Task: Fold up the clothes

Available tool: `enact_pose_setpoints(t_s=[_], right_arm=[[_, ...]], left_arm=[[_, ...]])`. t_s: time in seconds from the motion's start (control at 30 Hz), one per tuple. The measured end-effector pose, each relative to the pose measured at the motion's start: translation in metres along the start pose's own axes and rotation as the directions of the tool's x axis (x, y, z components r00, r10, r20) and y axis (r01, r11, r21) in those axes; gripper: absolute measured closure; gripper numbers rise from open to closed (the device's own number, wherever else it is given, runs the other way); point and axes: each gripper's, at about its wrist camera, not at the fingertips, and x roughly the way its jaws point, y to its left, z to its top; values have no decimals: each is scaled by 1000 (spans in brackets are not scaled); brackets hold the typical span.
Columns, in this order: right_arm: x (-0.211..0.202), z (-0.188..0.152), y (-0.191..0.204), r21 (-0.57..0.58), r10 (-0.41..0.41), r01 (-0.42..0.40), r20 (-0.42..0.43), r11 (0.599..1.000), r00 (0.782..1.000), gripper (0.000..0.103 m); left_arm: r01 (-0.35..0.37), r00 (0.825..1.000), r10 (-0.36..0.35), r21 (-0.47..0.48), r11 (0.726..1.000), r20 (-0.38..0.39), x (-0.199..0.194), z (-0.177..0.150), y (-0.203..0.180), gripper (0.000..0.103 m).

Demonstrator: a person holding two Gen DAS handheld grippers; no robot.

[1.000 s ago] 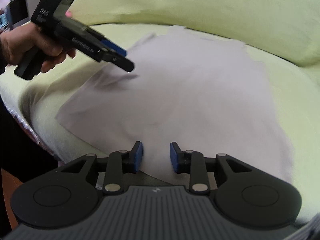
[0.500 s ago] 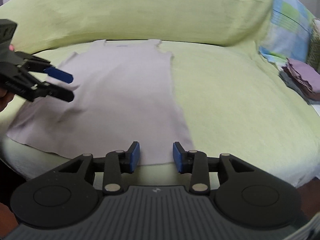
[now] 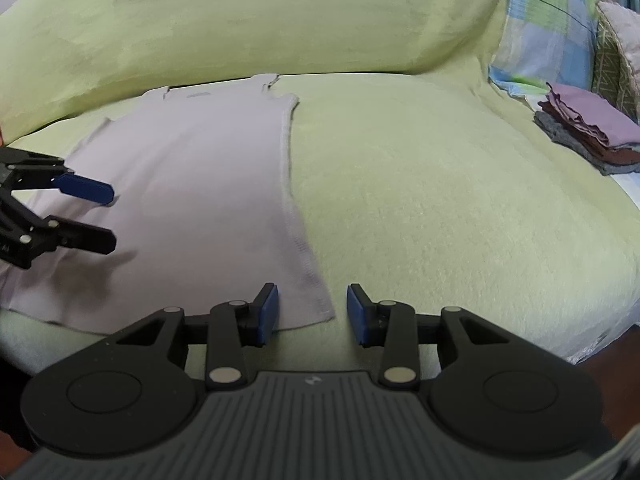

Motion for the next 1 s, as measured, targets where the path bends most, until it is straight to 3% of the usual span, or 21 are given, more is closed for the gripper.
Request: enact_pose_setpoints(t_s=[0.17, 0.2, 0.4, 0.57, 0.77, 1.0], right_arm=[[3, 0, -5, 22, 40, -40, 2, 999, 999, 71], [3, 0, -6, 33, 56, -56, 3, 998, 998, 76], [7, 0, -21, 111, 114, -112, -13, 988, 993, 82], [7, -2, -31, 123, 144, -141, -17, 982, 989, 83], [11, 1, -36, 122, 186, -181, -33, 976, 982, 99], [18, 6, -43, 117, 219, -212, -45, 970, 975, 100]], left_arm=[[22, 1000, -22, 9, 1000, 20, 9, 16, 2, 31], [27, 999, -28, 21, 999, 23, 14, 23, 3, 31], [43, 998, -46, 89, 995, 30, 40, 64, 22, 31], [-5, 1000, 7, 149, 989, -15, 78, 102, 55, 31], [-10, 998, 15, 74, 997, -65, 122, 139, 99, 31], [-45, 986, 48, 22, 999, -159, 176, 173, 106, 35]])
